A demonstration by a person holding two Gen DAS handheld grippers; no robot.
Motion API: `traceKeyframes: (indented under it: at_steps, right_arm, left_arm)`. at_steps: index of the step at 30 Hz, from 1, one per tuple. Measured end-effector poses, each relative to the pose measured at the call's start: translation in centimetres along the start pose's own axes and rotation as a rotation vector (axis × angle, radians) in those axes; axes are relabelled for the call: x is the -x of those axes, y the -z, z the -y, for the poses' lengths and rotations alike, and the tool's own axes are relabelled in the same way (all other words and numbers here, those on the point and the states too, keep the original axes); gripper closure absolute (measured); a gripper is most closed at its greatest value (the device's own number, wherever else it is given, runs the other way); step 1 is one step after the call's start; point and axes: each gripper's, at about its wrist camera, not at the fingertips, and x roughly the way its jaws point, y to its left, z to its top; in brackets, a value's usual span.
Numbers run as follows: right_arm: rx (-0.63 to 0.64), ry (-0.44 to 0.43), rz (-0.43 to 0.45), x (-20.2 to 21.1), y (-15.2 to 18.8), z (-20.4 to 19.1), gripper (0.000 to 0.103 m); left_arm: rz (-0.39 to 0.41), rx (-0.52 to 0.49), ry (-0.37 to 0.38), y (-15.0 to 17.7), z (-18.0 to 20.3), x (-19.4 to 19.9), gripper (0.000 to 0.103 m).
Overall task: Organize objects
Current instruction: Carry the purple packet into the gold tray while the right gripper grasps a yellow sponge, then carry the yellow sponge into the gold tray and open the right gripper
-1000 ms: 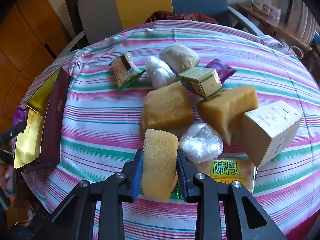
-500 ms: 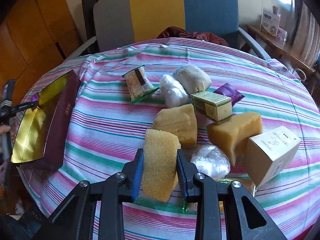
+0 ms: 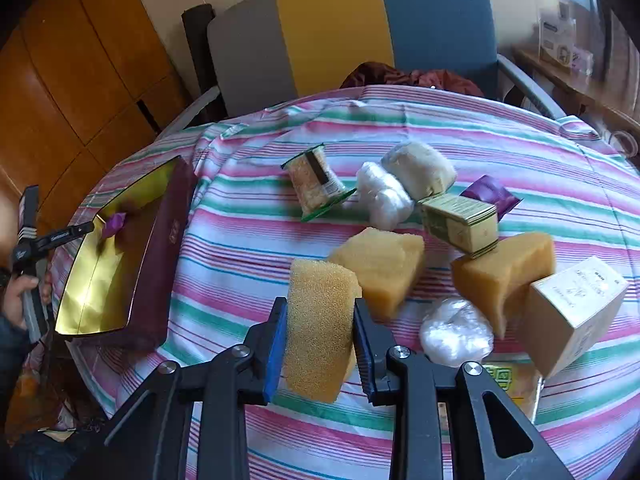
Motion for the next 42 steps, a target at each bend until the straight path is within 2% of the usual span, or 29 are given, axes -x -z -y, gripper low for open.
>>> traceKeyframes:
  at_steps: [3, 7, 15, 19, 24, 28, 32, 38, 42]
  right_arm:
    - [0.009, 0.011, -0.022, -0.5, 0.1, -0.7, 0.072]
    - [-0.017, 0.026, 0.002, 0.0, -0.2, -1.6, 0.072]
    - [0.004, 0.023, 0.020, 0.1, -1.0, -5.8, 0.072]
    - [0.050, -0.029, 0.020, -0.3, -1.7, -9.5, 0.072]
    - [0.135, -0.116, 0.000, -1.7, -3.2, -16.0, 0.072]
    - [0.184, -0.221, -0.053, -4.3, -4.4, -21.9, 0.072]
    - [0.215, -0.286, -0.144, -8.5, -4.9, -27.8, 0.072]
    - [0.182, -0.313, -0.273, -15.5, -5.7, -34.1, 0.071]
    - [0.121, -0.332, -0.301, -18.8, -6.3, -36.5, 0.068]
  left_arm:
    - [0.016, -0.018, 0.048, 2.2, 1.1, 2.6, 0.059]
    - [0.034, -0.041, 0.090, 4.3, 2.2, 5.0, 0.059]
    - [0.035, -0.063, 0.150, 6.8, 2.5, 6.6, 0.059]
    - [0.035, -0.038, 0.146, 7.6, 1.6, 6.9, 0.059]
    - [0.072, 0.009, 0.115, 8.0, -0.6, 8.2, 0.059]
    - [0.080, 0.067, 0.099, 8.3, -3.2, 8.6, 0.059]
    - [0.073, 0.113, 0.089, 8.8, -5.3, 8.2, 0.059]
    - [0.065, 0.171, 0.078, 9.6, -7.8, 7.8, 0.059]
    - [0.058, 0.203, 0.074, 9.6, -9.0, 7.3, 0.059]
